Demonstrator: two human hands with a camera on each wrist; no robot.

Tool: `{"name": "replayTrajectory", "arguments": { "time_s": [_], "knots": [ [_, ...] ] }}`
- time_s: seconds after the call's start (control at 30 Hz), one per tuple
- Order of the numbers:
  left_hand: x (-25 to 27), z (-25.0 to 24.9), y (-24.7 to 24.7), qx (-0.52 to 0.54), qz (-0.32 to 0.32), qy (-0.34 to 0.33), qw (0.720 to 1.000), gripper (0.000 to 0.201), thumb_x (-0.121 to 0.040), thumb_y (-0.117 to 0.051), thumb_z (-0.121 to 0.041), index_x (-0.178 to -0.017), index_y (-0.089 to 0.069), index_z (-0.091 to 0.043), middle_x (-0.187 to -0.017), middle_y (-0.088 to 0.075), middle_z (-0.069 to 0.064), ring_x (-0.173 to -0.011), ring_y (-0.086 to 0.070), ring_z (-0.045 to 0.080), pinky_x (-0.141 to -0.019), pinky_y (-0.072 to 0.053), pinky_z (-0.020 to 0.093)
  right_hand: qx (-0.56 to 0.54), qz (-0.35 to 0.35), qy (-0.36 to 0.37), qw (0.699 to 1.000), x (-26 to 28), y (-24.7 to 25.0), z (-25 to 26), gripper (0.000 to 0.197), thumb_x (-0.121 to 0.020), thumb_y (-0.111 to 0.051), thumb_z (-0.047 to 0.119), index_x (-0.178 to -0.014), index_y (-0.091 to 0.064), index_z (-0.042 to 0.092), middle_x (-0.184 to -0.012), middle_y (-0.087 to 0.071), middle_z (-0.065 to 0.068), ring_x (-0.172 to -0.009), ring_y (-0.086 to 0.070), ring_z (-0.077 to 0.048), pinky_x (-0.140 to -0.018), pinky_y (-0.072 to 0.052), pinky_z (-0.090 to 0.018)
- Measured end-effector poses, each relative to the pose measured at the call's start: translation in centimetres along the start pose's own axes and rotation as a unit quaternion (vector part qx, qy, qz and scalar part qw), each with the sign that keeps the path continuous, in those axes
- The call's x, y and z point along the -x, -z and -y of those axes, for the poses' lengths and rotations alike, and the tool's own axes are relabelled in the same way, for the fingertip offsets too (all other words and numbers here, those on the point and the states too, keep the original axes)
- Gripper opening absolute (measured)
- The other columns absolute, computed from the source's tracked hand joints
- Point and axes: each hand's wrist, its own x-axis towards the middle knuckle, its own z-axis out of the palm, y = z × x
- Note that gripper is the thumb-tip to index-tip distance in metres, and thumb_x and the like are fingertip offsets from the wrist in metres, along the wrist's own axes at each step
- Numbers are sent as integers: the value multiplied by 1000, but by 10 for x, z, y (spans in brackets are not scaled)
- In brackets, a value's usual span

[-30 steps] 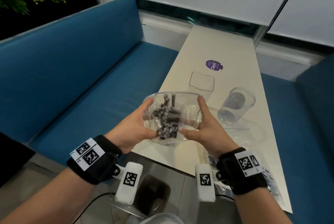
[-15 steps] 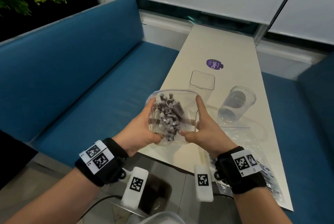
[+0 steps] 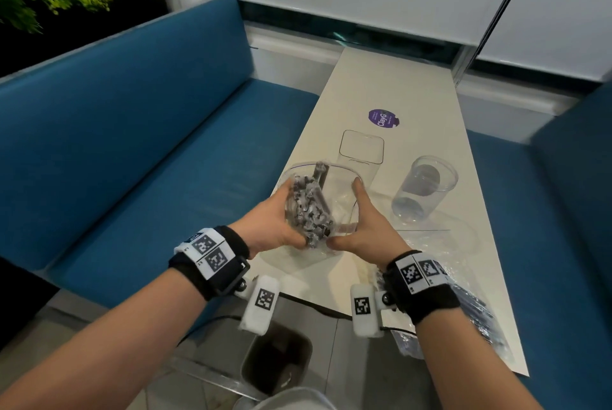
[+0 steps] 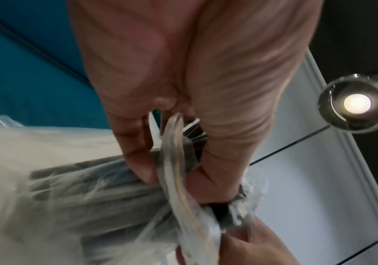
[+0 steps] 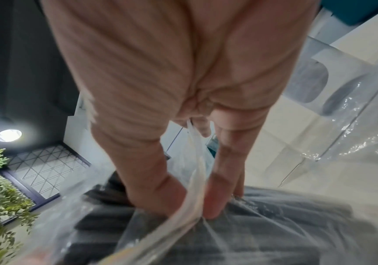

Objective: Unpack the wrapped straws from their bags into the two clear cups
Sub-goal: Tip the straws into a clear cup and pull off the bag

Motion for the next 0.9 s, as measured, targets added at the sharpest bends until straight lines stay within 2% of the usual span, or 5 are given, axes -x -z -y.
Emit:
{"name": "replayTrajectory", "arguments": {
  "time_s": [0.13, 0.33, 0.5, 0.63, 0.9],
  "knots": [
    [-6, 1, -3, 79, -7, 11, 997, 105, -68, -73, 18, -153, -31, -29, -129, -64, -1, -109, -71, 20, -93, -60, 38, -6, -23, 38, 999, 1, 2, -1, 133, -56, -83, 33, -164, -5, 38, -171, -20, 9, -133, -61, -31, -106, -54, -51],
    [-14, -5, -2, 261, -12, 29, 965, 104, -81, -69, 18, -160, -20, -29, -149, -52, 12, -110, -72, 31, -78, -62, 37, 15, -13, 71, 997, 2, 2, 4, 95, -79, -87, 19, -157, -34, 33, -155, -38, 9, -123, -60, -19, -98, -58, -39],
    [-13, 0, 3, 256, 8, 27, 966, 108, -83, -60, 26, -162, -11, -30, -158, -37, 12, -100, -70, 29, -71, -62, 35, 24, -70, 77, 994, 1, -8, 4, 77, -69, -75, 57, -141, -61, 34, -141, -52, 7, -127, -59, -22, -99, -58, -50],
    [-12, 7, 1, 139, 4, 11, 990, 124, -64, -79, 7, -162, -14, -34, -161, -35, 0, -127, -62, 29, -104, -53, 46, 11, -97, 72, 993, -5, -14, -1, 81, -68, -75, 55, -143, -59, 30, -143, -51, 9, -124, -63, -29, -94, -61, -51],
    [-17, 23, 8, -77, 1, 32, 996, 127, -70, -85, -10, -163, -1, -32, -138, -55, 5, -109, -69, 24, -75, -57, 23, 5, -9, 89, 996, -2, -7, -12, 98, -63, -98, 36, -146, -47, 39, -140, -48, 20, -134, -50, -12, -111, -49, -39]
  ]
}}
